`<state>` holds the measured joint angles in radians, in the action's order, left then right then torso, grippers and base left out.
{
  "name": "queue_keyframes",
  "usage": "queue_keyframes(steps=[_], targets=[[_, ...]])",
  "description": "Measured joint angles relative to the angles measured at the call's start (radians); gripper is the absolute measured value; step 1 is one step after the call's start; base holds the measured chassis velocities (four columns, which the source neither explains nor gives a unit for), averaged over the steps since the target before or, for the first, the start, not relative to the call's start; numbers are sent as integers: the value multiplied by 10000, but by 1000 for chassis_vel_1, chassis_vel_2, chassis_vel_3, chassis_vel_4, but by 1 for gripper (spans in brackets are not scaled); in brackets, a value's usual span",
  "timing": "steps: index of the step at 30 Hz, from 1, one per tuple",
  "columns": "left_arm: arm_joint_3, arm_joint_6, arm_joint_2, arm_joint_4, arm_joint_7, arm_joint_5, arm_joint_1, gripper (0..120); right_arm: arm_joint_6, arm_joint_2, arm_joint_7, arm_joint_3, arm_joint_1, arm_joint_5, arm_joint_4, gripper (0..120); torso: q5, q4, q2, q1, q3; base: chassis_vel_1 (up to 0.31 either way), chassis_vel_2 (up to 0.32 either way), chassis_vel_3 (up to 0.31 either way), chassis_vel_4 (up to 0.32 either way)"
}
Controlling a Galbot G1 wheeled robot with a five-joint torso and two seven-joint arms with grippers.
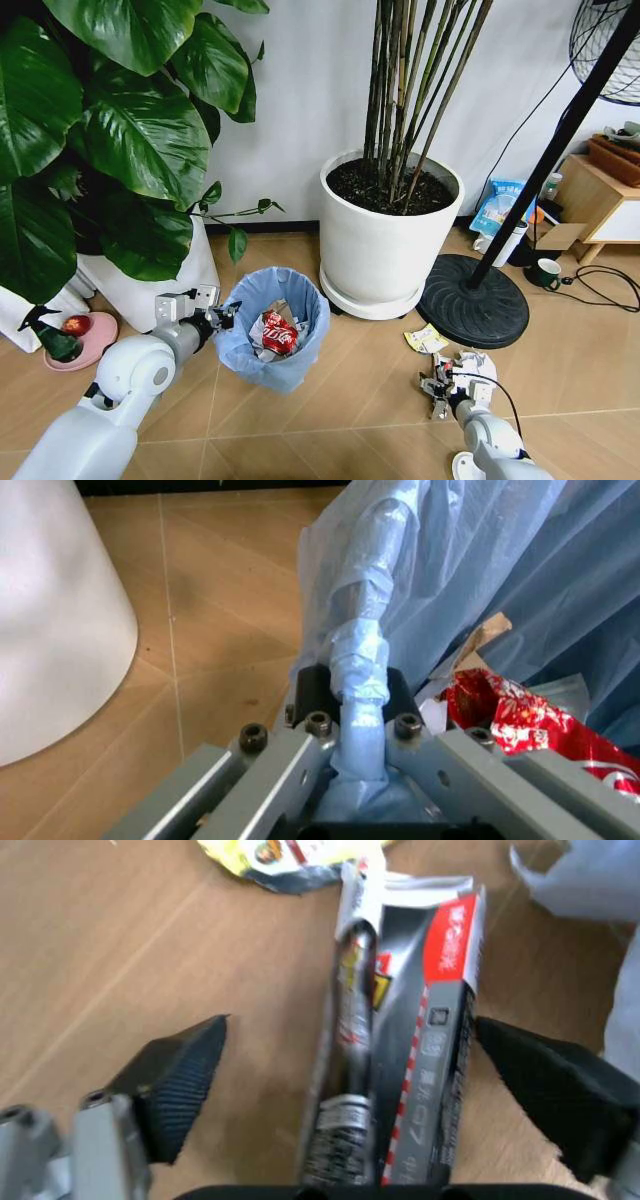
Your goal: Pick up the trash bin and place the garbage on the floor into it.
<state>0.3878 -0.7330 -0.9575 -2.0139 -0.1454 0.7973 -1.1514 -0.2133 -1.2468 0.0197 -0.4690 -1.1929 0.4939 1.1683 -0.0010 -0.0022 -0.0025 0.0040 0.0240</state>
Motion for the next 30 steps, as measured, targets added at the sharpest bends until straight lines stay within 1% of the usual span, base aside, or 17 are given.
queue_keyframes(steps=[1,2,5,6,9,10,13,14,17,18,19,20,22,24,26,27,30], targets=[[2,0,5,0,6,2,8,0,-19,-10,-18,2,29,-18,-80,85,2,0,0,0,0,0,0,0,0],[2,0,5,0,6,2,8,0,-19,-10,-18,2,29,-18,-80,85,2,0,0,0,0,0,0,0,0],[3,-2,18,4,23,10,38,0,20,-63,-19,-18,146,-93,-278,68,-12,-4,1,0,-2,0,0,0,0],[3,-2,18,4,23,10,38,0,20,-63,-19,-18,146,-93,-278,68,-12,-4,1,0,-2,0,0,0,0],[11,-2,32,16,44,14,65,0,47,-103,-19,-23,176,-118,-308,55,-2,-3,1,0,-2,0,0,0,0],[11,-2,32,16,44,14,65,0,47,-103,-19,-23,176,-118,-308,55,-2,-3,1,0,-2,0,0,0,0],[20,-3,34,21,83,16,72,0,58,-149,-17,-25,187,-147,-332,40,-2,-3,1,0,-2,0,0,0,0],[20,-3,34,21,83,16,72,0,58,-149,-17,-25,187,-147,-332,40,-2,-3,1,0,-2,0,0,0,0],[38,-2,30,32,123,16,73,0,67,-168,-12,-25,116,-172,-271,26,1,0,1,0,-2,0,0,0,0],[38,-2,30,32,123,16,73,0,67,-168,-12,-25,116,-172,-271,26,1,0,1,0,-2,0,0,0,0],[43,-3,23,40,141,12,72,0,67,-171,-4,-26,61,-173,-201,20,3,1,1,-1,-2,0,0,0,0],[44,-2,21,41,147,11,71,0,67,-173,-1,-28,32,-173,-156,16,3,1,1,0,-2,0,0,0,0],[46,-3,20,42,153,9,71,0,67,-174,2,-32,6,-174,-119,14,3,1,1,0,-2,0,0,0,0],[56,-3,21,41,171,9,70,0,66,-172,2,-46,-102,-178,55,4,5,2,1,0,0,0,0,0,0],[69,-3,25,42,178,9,72,0,38,-152,-6,-61,-200,-171,232,1,8,2,0,0,1,0,0,0,0],[88,-3,32,40,186,12,74,0,-46,-71,-14,-84,-405,-113,712,0,15,-2,-1,1,3,0,0,0,0],[109,-3,35,28,197,13,59,0,-25,274,136,-141,-751,-42,1703,0,6,-1,-1,0,2,0,0,0,0]])
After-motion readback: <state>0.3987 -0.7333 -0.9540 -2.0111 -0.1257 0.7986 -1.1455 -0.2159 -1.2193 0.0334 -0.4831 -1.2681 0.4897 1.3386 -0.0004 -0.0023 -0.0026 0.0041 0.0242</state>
